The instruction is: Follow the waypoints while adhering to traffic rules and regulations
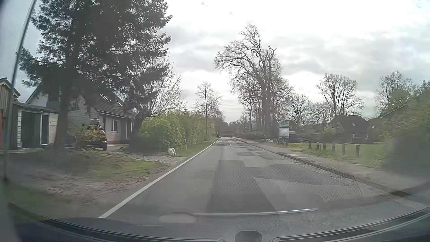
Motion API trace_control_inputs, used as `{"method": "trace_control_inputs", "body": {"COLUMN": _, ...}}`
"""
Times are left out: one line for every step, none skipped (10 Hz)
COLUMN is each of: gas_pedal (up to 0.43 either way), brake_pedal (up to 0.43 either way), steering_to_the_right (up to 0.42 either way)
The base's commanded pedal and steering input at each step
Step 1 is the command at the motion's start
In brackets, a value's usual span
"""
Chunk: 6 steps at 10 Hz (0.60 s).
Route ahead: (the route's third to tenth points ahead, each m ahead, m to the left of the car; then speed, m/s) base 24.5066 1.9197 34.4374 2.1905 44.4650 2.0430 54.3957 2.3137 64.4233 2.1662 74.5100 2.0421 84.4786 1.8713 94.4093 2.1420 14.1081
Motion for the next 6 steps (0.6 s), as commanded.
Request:
{"method": "trace_control_inputs", "body": {"gas_pedal": 0.039, "brake_pedal": 0.0, "steering_to_the_right": 0.027}}
{"method": "trace_control_inputs", "body": {"gas_pedal": 0.039, "brake_pedal": 0.0, "steering_to_the_right": 0.026}}
{"method": "trace_control_inputs", "body": {"gas_pedal": 0.039, "brake_pedal": 0.0, "steering_to_the_right": 0.023}}
{"method": "trace_control_inputs", "body": {"gas_pedal": 0.047, "brake_pedal": 0.0, "steering_to_the_right": 0.015}}
{"method": "trace_control_inputs", "body": {"gas_pedal": 0.047, "brake_pedal": 0.006, "steering_to_the_right": 0.01}}
{"method": "trace_control_inputs", "body": {"gas_pedal": 0.047, "brake_pedal": 0.0, "steering_to_the_right": 0.009}}
